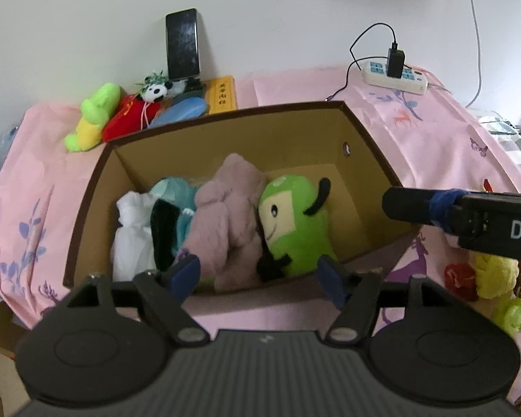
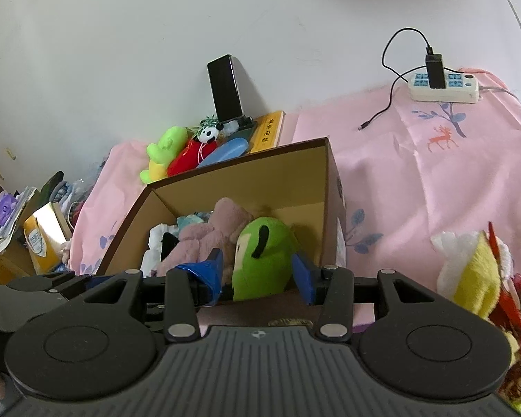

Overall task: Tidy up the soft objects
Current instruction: 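Move the left gripper back over the pile of soft items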

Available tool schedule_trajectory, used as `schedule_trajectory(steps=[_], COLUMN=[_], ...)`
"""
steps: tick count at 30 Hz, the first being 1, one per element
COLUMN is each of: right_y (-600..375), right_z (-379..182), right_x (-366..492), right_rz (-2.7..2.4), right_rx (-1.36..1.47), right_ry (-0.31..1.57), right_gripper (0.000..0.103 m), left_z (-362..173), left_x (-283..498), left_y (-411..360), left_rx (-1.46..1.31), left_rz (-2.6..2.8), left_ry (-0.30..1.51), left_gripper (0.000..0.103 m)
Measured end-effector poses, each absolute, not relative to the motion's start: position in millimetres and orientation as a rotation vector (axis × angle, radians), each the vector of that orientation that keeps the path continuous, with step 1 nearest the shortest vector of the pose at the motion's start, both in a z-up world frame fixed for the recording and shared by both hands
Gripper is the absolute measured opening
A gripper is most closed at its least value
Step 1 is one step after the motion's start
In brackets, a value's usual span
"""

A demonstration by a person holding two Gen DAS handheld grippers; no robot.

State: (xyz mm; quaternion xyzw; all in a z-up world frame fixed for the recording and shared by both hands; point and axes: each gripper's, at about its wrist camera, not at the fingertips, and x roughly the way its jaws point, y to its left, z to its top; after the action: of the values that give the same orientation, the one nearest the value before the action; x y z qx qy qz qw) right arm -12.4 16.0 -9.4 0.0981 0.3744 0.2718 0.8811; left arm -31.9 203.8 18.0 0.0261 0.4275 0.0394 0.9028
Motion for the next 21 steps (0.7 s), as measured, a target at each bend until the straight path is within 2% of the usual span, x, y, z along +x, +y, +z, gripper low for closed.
schedule_trajectory(steps=[7, 21], right_y=[2, -33], right_z=[-10, -27], right_x=[-27, -63], right_rz=[0.573, 0.576], right_rx=[0.212, 0.153], right_ry=[0.795, 0.827], right_gripper=[0.029, 0.029], left_z=[17, -19], left_x=[-41, -63], left_y=[186, 157], left_rx=[0.071, 0.065], left_rz=[0.106, 0.039], left_ry=[0.895, 1.036], left_gripper=[0.075, 0.075])
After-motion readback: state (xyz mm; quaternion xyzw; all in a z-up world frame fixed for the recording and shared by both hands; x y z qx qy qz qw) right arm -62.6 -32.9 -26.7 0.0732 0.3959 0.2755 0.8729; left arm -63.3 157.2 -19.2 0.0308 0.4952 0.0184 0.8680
